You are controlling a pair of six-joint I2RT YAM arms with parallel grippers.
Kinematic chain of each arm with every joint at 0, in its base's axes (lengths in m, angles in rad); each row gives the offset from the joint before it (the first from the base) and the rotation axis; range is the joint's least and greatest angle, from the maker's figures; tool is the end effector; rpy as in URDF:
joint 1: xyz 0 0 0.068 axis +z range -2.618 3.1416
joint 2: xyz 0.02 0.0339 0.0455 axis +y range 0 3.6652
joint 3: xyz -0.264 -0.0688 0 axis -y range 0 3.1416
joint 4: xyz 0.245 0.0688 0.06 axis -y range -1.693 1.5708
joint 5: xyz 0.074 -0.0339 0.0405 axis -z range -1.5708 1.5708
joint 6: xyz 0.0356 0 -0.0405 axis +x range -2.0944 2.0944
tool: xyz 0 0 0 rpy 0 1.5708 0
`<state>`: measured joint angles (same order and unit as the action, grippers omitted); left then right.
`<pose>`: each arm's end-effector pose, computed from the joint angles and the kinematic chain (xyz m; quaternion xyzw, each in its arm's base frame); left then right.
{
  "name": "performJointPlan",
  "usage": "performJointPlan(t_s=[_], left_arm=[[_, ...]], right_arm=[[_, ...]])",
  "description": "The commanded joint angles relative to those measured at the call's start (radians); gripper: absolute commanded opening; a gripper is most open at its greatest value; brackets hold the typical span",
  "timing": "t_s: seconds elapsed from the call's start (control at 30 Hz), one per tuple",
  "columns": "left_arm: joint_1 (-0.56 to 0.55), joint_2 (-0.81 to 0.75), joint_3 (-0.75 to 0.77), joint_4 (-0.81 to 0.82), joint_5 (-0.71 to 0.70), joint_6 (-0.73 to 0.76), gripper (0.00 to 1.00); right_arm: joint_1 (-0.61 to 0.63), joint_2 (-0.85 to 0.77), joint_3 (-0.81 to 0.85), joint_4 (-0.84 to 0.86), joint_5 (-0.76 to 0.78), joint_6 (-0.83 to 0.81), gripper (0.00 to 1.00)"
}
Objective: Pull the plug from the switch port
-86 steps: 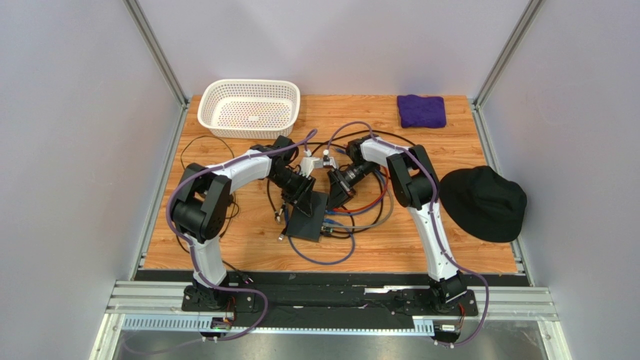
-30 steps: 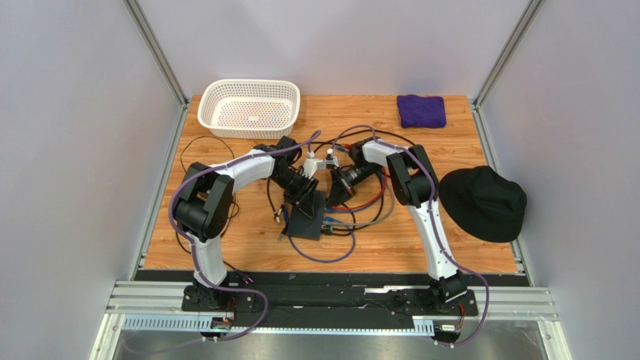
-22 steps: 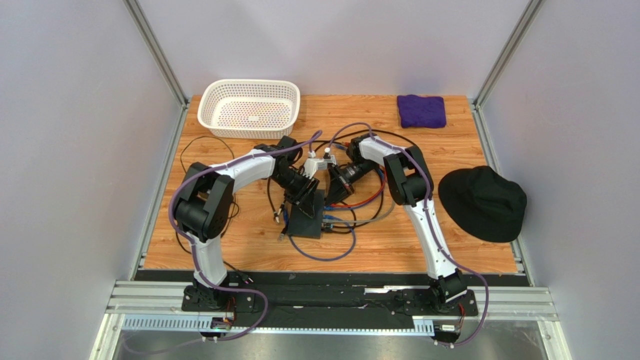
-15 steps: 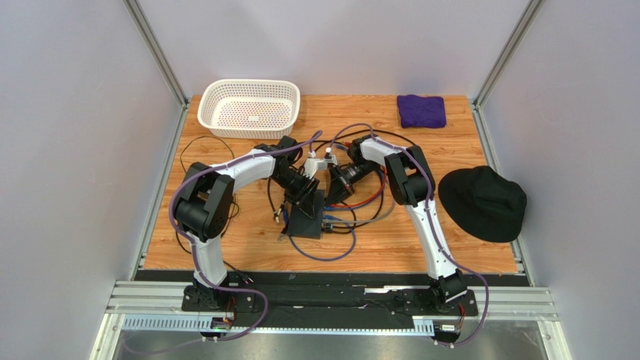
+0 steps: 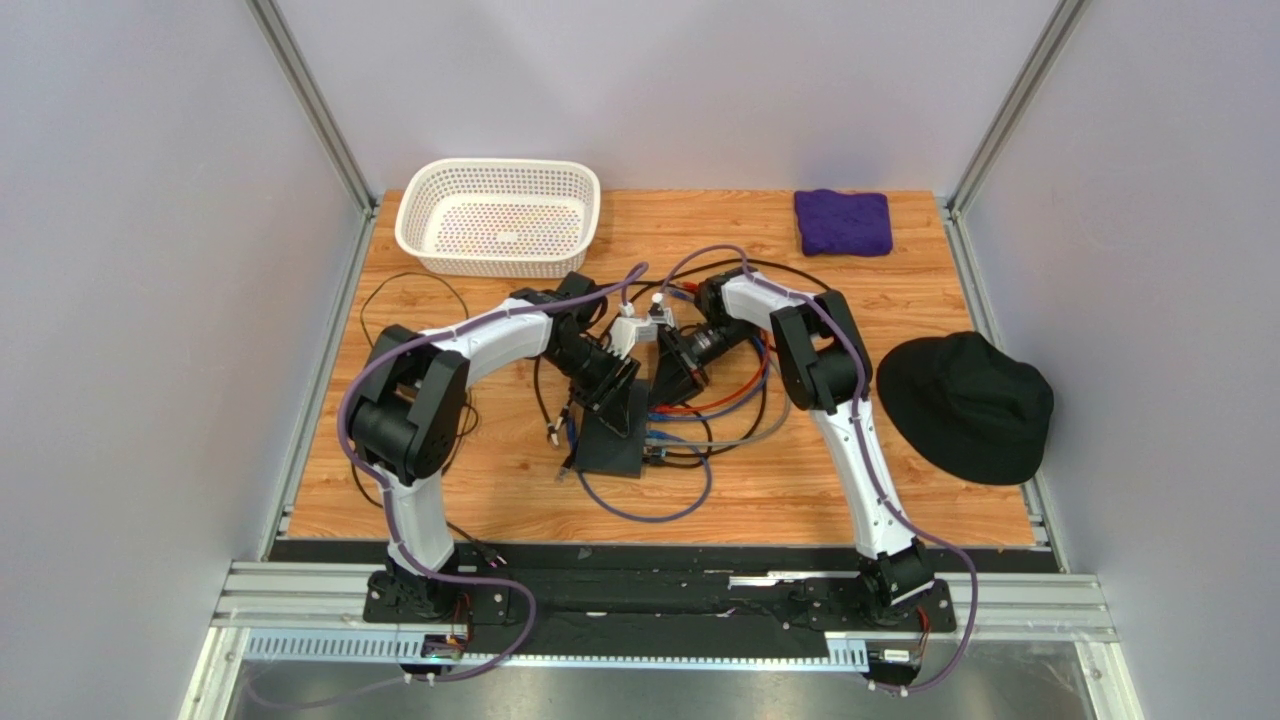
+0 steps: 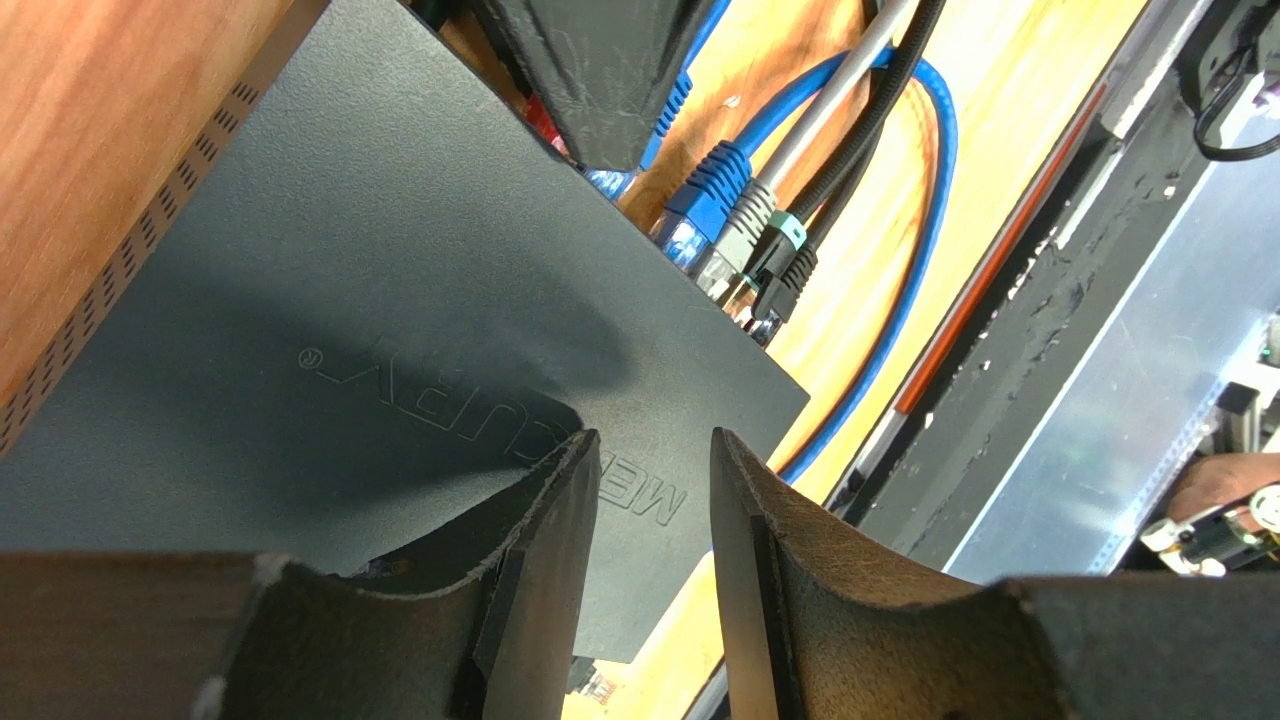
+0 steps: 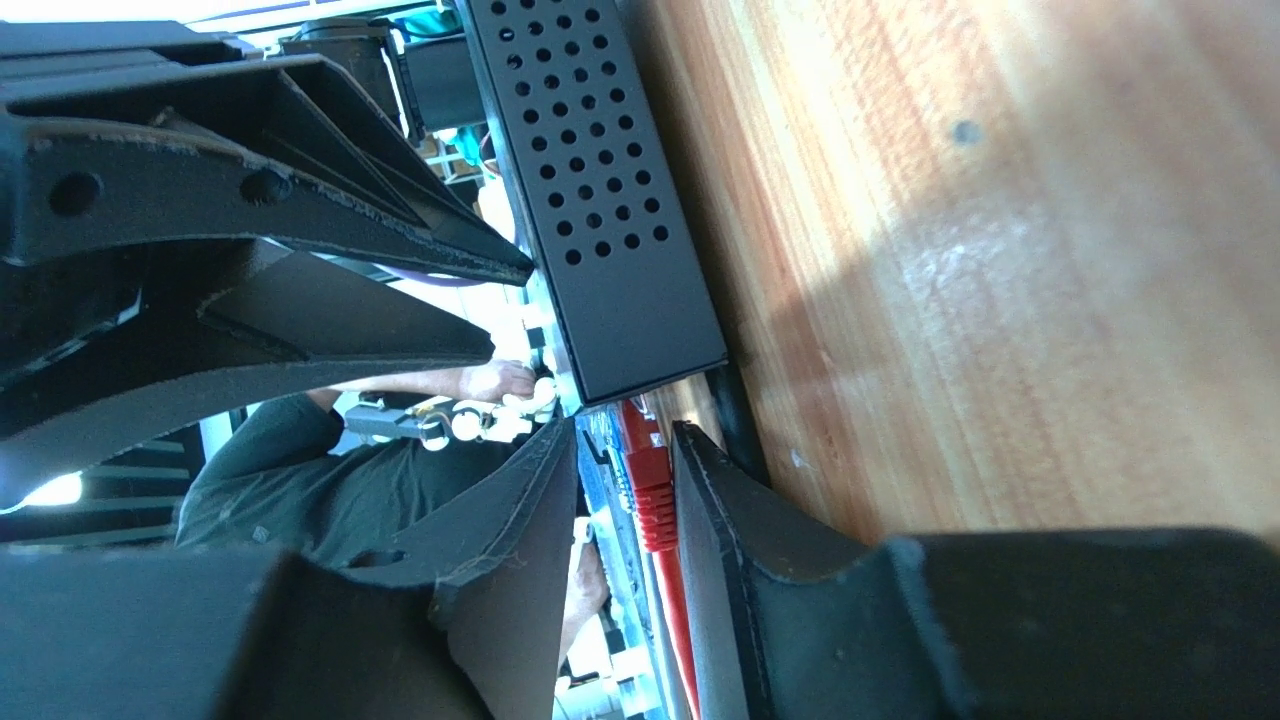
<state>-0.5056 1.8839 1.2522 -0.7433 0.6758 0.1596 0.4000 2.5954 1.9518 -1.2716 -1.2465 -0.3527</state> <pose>0.2992 -0.1911 0.1686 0.3372 0.8769 -0.3409 0.0340 0.4002 0.2058 0.0713 0.2010 -0.7807 -0.5716 0.1527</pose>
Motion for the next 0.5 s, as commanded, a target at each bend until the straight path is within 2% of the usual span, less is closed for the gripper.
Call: performJointPlan(t_s=[0.0, 0.17, 0.37, 0.47], left_arm=[[-0.034, 0.086, -0.06, -0.002, -0.213, 0.093, 0.46], [-0.034, 0.087, -0.06, -0.004, -0.213, 0.092, 0.46], [-0.036, 0.087, -0.06, -0.002, -0.214, 0.095, 0.46], [-0.036, 0.087, -0.06, -0.002, -0.217, 0.095, 0.47]], right_arm=[[-0.01, 0.038, 0.012, 0.189, 0.147, 0.021, 0.38], [0.0, 0.045, 0.004, 0.189, 0.151, 0.006, 0.38], [0.011, 0.043, 0.015, 0.176, 0.163, -0.015, 0.33], [0.025, 0.039, 0.013, 0.135, 0.183, -0.078, 0.31]])
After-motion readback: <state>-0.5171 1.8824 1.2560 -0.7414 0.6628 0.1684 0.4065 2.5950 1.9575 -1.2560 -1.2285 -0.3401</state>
